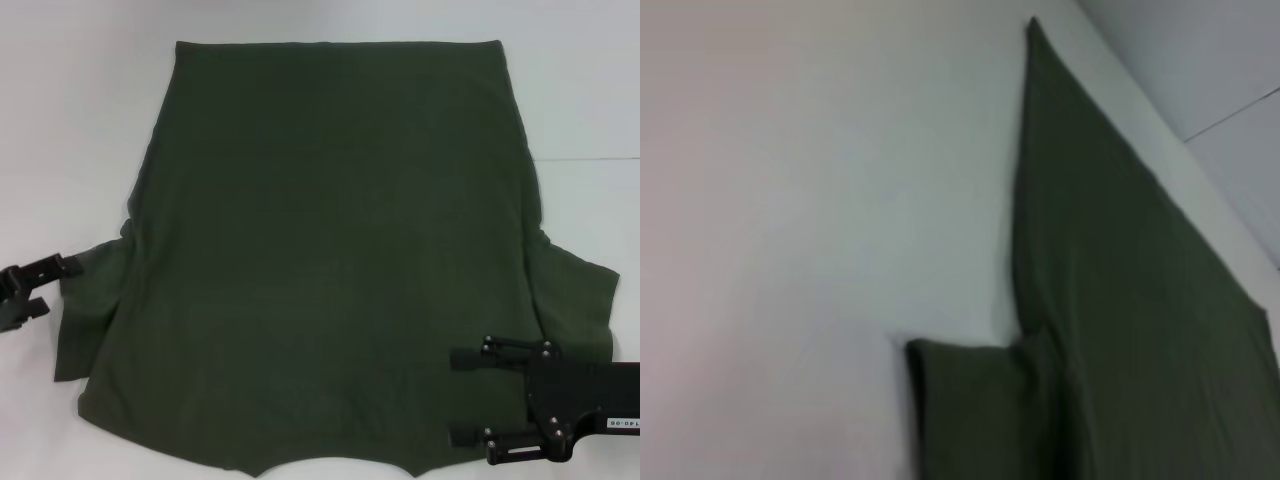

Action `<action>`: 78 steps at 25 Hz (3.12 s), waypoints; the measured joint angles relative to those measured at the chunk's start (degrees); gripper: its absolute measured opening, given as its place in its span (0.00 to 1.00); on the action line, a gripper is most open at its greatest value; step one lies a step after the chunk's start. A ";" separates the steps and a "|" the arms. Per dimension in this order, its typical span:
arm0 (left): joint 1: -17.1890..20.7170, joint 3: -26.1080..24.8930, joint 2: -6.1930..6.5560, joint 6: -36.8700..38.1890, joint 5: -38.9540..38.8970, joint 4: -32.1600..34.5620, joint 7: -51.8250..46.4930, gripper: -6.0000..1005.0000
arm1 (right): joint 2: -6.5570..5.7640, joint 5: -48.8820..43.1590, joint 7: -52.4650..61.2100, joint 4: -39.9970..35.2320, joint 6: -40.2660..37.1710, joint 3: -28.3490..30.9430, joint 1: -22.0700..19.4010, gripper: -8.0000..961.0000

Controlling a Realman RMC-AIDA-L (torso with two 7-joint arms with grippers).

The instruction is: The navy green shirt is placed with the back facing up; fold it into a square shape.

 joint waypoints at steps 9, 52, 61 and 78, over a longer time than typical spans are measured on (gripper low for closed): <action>-1.43 1.35 0.27 -3.39 0.71 -4.05 2.72 0.93 | 0.00 0.00 0.00 0.00 0.01 0.01 0.00 0.93; -3.62 8.01 0.00 -7.44 1.07 -5.40 3.62 0.23 | -0.31 -0.09 0.00 0.00 0.14 0.01 0.75 0.93; -3.71 8.38 0.07 -7.63 1.09 -5.40 3.36 0.01 | -0.31 -0.09 0.00 -0.01 0.13 0.01 0.73 0.93; -11.26 5.71 6.23 -5.55 20.11 1.39 -3.59 0.01 | -0.31 -0.09 0.30 0.00 0.19 0.01 0.21 0.93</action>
